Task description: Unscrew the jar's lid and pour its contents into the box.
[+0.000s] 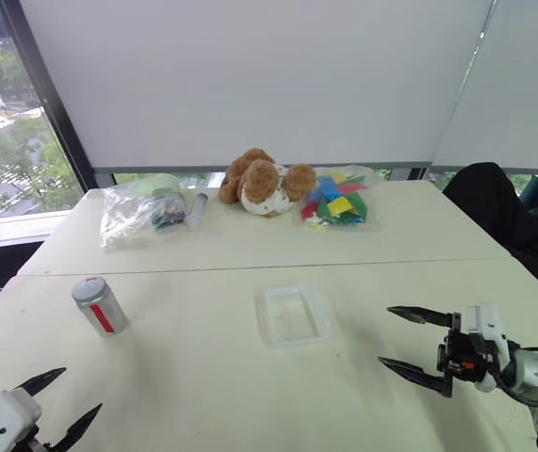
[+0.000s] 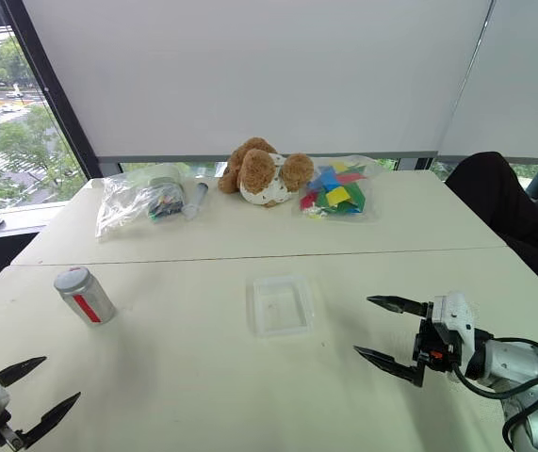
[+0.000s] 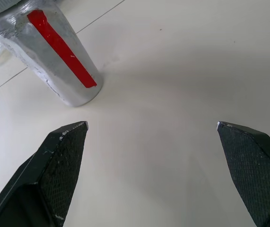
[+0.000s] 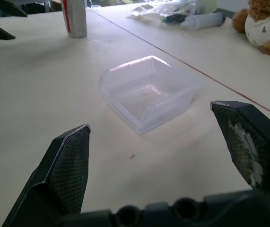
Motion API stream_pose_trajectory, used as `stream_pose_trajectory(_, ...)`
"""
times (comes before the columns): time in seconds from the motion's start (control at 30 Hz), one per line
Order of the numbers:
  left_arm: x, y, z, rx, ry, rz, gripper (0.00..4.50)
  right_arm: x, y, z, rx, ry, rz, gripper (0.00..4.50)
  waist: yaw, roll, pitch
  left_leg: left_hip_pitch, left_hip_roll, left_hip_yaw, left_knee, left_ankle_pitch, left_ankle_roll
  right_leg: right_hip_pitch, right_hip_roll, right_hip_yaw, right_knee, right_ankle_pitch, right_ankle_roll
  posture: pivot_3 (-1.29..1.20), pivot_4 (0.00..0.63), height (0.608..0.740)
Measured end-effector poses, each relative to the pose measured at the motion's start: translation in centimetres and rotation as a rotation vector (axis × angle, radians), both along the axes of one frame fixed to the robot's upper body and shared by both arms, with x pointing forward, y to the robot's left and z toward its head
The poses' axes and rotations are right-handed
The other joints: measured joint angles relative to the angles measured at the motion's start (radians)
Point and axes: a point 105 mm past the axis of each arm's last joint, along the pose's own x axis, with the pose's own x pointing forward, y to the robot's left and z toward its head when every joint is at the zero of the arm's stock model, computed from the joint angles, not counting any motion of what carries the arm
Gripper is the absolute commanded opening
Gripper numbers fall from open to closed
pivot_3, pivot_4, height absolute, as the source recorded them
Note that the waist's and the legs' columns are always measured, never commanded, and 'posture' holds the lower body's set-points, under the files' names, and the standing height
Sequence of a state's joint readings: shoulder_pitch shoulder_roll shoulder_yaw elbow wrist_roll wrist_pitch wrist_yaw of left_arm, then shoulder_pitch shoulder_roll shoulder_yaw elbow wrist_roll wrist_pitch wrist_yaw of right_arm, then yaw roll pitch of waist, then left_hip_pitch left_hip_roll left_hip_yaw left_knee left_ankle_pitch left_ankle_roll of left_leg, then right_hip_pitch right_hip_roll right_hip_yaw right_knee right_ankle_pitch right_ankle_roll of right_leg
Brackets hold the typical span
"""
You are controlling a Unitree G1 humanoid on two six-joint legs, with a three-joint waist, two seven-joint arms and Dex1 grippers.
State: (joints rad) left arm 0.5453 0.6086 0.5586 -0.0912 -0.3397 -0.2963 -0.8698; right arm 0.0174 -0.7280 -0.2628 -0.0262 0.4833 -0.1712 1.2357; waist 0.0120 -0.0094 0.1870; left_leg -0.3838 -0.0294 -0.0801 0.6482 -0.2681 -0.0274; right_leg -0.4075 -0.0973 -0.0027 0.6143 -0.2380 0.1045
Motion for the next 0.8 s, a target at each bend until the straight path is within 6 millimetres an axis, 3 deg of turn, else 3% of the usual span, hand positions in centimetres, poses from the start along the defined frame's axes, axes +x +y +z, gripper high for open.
stream_pose_trajectory(0.2, 0.0, -0.4, 0.5, -0.056, -0.021, 0.011, 4.50, 0.3, 0.4, -0.4, 0.013, -0.010, 0.014, 4.44, -0.004, 0.000, 0.000, 0.001, 0.001, 0.000, 0.000, 0.000, 0.000, 0.000, 0.000, 0.000, 0.000, 0.000, -0.001, 0.00, 0.150, 0.740)
stream_pose_trajectory(0.43, -1.9, 0.6, 1.3, -0.308, -0.084, 0.170, 4.50, 0.6, 4.4, 1.0, 0.149, -0.054, 0.161, 4.44, -0.008, 0.000, 0.000, 0.001, 0.002, 0.000, 0.000, 0.000, 0.000, 0.000, 0.001, 0.000, 0.000, 0.000, -0.001, 0.00, 0.150, 0.740)
stream_pose_trajectory(0.5, -2.9, 2.2, 1.3, -0.377, -0.162, 0.332, 4.50, 0.6, 6.0, 1.9, 0.208, -0.084, 0.216, 4.44, -0.010, 0.000, 0.000, 0.001, 0.002, 0.000, 0.000, 0.000, 0.000, 0.000, 0.001, 0.001, 0.000, 0.000, 0.000, 0.00, 0.150, 0.740)
stream_pose_trajectory(0.6, -5.0, 4.2, -0.4, -0.461, -0.223, 0.599, 4.50, 0.3, 8.4, 2.8, 0.285, -0.134, 0.309, 4.44, -0.009, -0.001, 0.000, 0.001, 0.002, 0.000, 0.000, 0.000, 0.000, 0.000, 0.002, 0.000, 0.000, 0.000, 0.000, 0.00, 0.150, 0.740)
stream_pose_trajectory(0.7, -6.5, 4.8, -1.7, -0.490, -0.217, 0.727, 4.50, 0.3, 9.2, 3.4, 0.310, -0.167, 0.343, 4.44, 0.005, -0.005, -0.001, 0.001, 0.002, 0.000, 0.002, 0.000, 0.000, 0.001, 0.002, -0.001, 0.000, 0.000, 0.000, 0.00, 0.150, 0.740)
stream_pose_trajectory(0.8, -6.3, 4.8, -1.4, -0.503, -0.249, 0.772, 4.50, 0.3, 9.5, 3.7, 0.325, -0.193, 0.356, 4.44, 0.006, -0.006, -0.002, 0.001, 0.002, -0.001, 0.002, 0.000, 0.000, 0.002, 0.001, -0.001, 0.000, -0.001, 0.001, 0.00, 0.150, 0.740)
